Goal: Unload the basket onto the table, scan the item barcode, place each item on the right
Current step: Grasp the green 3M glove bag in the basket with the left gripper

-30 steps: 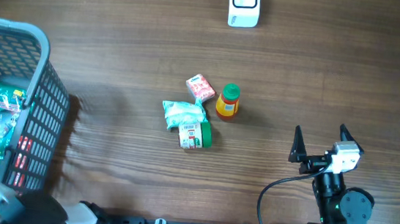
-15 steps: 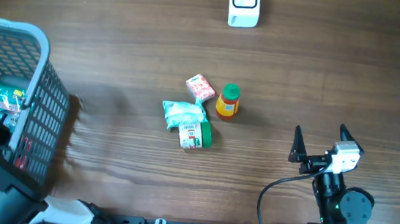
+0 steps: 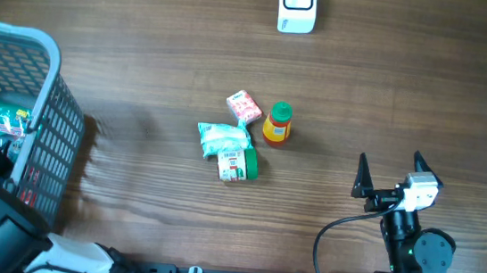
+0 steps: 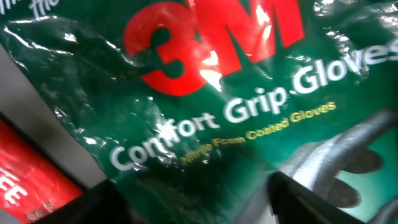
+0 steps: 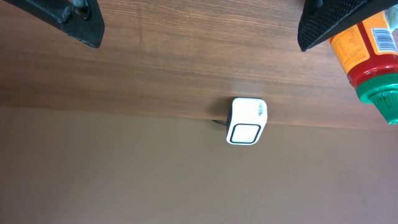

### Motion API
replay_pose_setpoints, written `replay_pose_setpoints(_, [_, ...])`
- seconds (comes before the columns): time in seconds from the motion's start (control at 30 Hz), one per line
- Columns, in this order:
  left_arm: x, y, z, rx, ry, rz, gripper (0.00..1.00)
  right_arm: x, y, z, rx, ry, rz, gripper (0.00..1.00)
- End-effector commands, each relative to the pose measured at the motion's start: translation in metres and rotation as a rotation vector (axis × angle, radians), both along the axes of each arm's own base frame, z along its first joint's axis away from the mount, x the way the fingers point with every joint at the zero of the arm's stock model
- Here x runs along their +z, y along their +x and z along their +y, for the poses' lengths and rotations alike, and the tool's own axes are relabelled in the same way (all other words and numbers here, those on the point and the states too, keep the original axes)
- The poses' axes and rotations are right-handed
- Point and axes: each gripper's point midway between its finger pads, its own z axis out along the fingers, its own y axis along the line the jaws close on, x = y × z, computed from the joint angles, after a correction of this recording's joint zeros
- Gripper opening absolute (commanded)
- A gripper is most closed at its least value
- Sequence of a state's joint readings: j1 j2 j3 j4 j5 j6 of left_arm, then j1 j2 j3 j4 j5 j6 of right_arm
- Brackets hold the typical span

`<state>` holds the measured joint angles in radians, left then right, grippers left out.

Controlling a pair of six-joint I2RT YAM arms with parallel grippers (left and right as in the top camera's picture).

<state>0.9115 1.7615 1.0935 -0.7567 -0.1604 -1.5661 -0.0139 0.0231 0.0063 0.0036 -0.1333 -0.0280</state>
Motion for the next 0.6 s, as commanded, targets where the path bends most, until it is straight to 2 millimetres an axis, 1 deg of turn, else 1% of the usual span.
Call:
replay_pose_setpoints(0.0, [-0.035,-0.011,-0.007,-0.015,-0.064,0.091,0.64,0.001,0.0,0.0,0.0,0.004,-0.006,1.0])
replay_pose_setpoints(0.07, [-0.049,-0.013,-0.01,-0.016,-0.092,0.117,0.6,0.001,0.0,0.0,0.0,0.004,-0.006,1.0])
replay_pose_setpoints(0.13, [-0.057,-0.017,-0.016,-0.021,-0.127,0.138,0.29,0.001,0.0,0.0,0.0,0.004,-0.006,1.0])
replay_pose_setpoints(0.17, [-0.058,-0.015,-0.019,-0.022,-0.144,0.128,0.04,0.001,0.0,0.0,0.0,0.004,-0.006,1.0])
replay_pose_setpoints(0.23, [-0.054,-0.005,-0.024,-0.053,-0.17,0.067,0.04,0.001,0.0,0.0,0.0,0.004,-0.006,1.0])
replay_pose_setpoints(0.27, [-0.045,0.005,-0.022,-0.1,-0.168,0.02,0.04,0.001,0.0,0.0,0.0,0.004,-0.006,1.0])
replay_pose_setpoints(0.3, [-0.032,0.017,-0.017,-0.158,-0.15,-0.029,0.04,0.001,0.0,0.0,0.0,0.004,-0.006,1.0])
replay_pose_setpoints(0.37, [0.001,0.033,-0.008,-0.231,-0.096,-0.105,0.04,0.001,0.0,0.0,0.0,0.004,-0.006,1.0])
replay_pose_setpoints(0.4, [0.046,0.043,-0.002,-0.268,-0.03,-0.167,0.04,0.001,0.0,0.0,0.0,0.004,-0.006,1.0])
replay_pose_setpoints(0.43, [0.075,0.047,0.002,-0.296,0.025,-0.196,0.04,0.001,0.0,0.0,0.0,0.004,-0.006,1.0])
replay_pose_setpoints(0.5, [0.129,0.048,0.004,-0.336,0.122,-0.24,0.04,0.001,0.0,0.0,0.0,0.004,-0.006,1.0])
replay_pose_setpoints(0.53, [0.165,0.046,0.001,-0.352,0.182,-0.267,0.04,0.001,0.0,0.0,0.0,0.004,-0.006,1.0])
replay_pose_setpoints(0.57, [0.186,0.044,-0.002,-0.357,0.218,-0.285,0.04,0.001,0.0,0.0,0.0,0.004,-0.006,1.0])
